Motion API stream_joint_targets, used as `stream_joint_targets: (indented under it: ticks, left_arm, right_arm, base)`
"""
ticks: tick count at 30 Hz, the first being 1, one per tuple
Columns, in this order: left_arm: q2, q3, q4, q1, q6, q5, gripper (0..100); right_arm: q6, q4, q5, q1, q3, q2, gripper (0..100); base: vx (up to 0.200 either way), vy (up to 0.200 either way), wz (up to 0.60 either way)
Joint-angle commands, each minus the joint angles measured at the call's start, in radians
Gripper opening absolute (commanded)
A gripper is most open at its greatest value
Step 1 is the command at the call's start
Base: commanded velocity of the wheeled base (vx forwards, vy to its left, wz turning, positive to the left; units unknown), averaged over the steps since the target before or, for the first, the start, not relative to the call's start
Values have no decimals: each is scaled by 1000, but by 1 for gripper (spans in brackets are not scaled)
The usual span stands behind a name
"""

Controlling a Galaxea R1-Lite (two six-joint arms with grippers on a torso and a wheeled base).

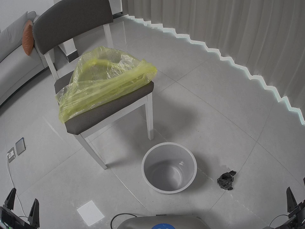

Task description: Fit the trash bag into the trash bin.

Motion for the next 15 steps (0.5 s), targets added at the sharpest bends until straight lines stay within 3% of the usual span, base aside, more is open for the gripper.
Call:
stream_joint_targets:
  ticks: [1,7,8,11,12,13,15]
  left_arm:
    - [-16,18,-1,0,7,2,100]
    - [-16,18,1,0,45,-12,100]
    - [-16,18,2,0,39,-12,100]
    - [-16,18,1,0,-6,-7,100]
    - [-16,18,1,0,-6,-7,100]
    - [-16,18,1,0,-1,-7,100]
    - [-16,18,1,0,2,-7,100]
  right_arm:
    - [-12,-1,2,0,18,-9,100]
    - [-40,-18,17,0,18,-9,100]
    - [-12,-53,22,1,8,-9,100]
    - [213,-200,63,1,-47,-5,100]
    - [213,-200,63,1,-47,-5,100]
    - [299,-200,72,1,-100,-2,100]
    - [291,-148,75,1,-113,-5,100]
  base:
    - [0,0,0]
    - [0,0,0]
    - [0,0,0]
    - [0,0,0]
    - [0,0,0]
    - [0,0,0]
    - [0,0,0]
